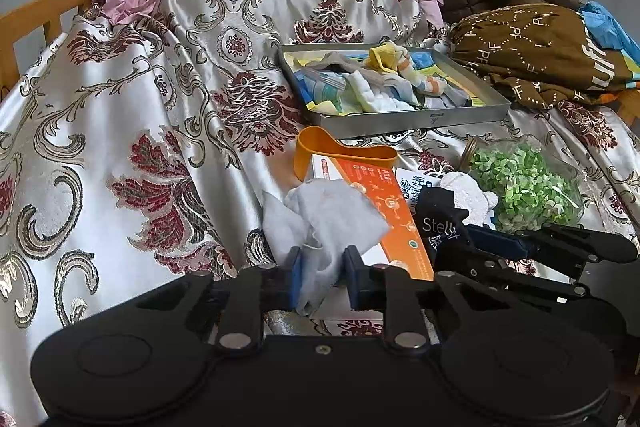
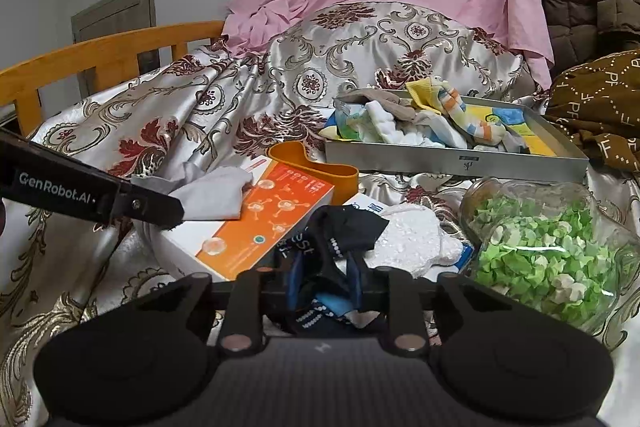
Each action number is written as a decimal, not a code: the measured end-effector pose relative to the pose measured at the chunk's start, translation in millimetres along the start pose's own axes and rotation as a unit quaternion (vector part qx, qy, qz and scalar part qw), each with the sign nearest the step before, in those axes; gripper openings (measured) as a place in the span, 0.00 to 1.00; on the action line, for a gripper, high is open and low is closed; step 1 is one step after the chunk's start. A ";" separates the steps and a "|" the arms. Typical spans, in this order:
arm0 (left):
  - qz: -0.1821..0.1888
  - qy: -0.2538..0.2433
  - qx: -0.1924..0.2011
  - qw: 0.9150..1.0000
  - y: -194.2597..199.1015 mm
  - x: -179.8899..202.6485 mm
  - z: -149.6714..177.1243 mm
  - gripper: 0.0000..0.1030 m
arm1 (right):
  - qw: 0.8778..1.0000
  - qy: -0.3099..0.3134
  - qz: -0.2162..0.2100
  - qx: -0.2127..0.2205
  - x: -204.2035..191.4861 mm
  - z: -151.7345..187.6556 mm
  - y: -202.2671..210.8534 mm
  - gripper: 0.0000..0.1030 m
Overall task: Organize soft objects
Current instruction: 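Grasp the grey sock with the left gripper while the right grasps the black sock, then lift and carry the grey sock and black sock toward the metal tray with both grippers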
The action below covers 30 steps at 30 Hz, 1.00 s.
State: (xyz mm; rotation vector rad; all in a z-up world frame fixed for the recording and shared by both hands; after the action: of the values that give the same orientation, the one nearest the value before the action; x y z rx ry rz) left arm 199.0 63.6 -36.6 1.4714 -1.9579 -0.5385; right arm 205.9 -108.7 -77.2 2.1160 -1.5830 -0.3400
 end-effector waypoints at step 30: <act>-0.005 -0.018 0.048 0.999 35.3 18.9 11.3 0.05 | 1.000 -0.015 0.013 0.016 3.4 -9.4 26.5 0.03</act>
State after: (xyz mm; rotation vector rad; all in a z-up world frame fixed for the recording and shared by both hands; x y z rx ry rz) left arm 163.0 55.5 -17.4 1.5403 -2.0307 -0.4847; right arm 189.2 -115.8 -55.4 2.1213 -1.6415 -0.3415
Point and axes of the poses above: each gripper's, at about its wrist camera, not at the fingertips, and y roughly against the way its jaws point, x to its right, z to its underside, the point moved 1 cm from there along -y, roughly the way its jaws point, and after that the axes turned 11 degrees about z, right-handed, at the moved point
